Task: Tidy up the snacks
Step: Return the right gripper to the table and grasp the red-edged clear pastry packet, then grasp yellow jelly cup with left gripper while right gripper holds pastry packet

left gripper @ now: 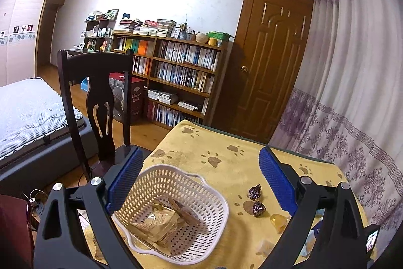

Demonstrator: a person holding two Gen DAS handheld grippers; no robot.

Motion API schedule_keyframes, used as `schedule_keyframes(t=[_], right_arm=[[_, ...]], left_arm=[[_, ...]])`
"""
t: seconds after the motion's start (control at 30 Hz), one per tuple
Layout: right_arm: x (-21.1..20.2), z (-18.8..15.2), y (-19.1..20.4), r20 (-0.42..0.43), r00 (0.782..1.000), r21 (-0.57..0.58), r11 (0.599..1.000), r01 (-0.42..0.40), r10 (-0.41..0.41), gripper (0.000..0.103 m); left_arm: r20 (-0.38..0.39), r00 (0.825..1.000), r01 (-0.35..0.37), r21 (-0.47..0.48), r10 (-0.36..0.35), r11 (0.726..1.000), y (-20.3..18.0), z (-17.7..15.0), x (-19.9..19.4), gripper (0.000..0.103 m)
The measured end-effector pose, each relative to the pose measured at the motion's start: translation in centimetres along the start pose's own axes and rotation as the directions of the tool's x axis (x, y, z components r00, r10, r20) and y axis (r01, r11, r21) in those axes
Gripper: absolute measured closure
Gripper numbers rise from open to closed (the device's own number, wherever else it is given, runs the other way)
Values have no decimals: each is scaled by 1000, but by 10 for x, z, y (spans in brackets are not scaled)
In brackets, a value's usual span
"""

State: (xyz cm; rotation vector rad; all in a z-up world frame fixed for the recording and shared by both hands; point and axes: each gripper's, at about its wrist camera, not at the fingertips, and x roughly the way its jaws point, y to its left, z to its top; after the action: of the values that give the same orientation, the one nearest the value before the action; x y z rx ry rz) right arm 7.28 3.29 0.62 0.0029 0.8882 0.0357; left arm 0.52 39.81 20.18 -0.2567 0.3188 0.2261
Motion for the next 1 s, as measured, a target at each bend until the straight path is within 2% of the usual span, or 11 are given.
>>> schedule_keyframes(t=[0.17, 0.37, 0.53, 0.67, 0.8, 0.9, 1.0], right_arm=[[-6, -5, -9, 20, 1000, 15, 1000, -7, 7, 53], [-17, -12, -29, 45, 999, 39, 999, 21, -22, 54], [-21, -15, -49, 57, 998, 75, 997, 29, -33, 54], [-19, -15, -55, 61, 998, 89, 996, 9, -14, 54], [-16, -14, -53, 52, 999, 82, 996, -16, 12, 54], [-15, -15, -52, 54, 998, 76, 997, -28, 24, 54], [-16, -16, -52, 57, 998, 79, 996, -46, 41, 53]], left_arm=[[-30, 999, 22, 20, -22, 1000, -10, -5, 6, 9], [-83, 996, 49, 79, -42, 996, -32, -22, 20, 9], [-164, 985, 87, 167, -59, 982, -64, -51, 41, 9], [-252, 965, 127, 225, -69, 966, -89, -79, 60, 9], [-337, 938, 181, 273, -82, 945, -117, -107, 78, 9], [-380, 922, 207, 317, -76, 925, -138, -124, 90, 9], [-419, 906, 214, 329, -61, 920, -154, -134, 108, 9]])
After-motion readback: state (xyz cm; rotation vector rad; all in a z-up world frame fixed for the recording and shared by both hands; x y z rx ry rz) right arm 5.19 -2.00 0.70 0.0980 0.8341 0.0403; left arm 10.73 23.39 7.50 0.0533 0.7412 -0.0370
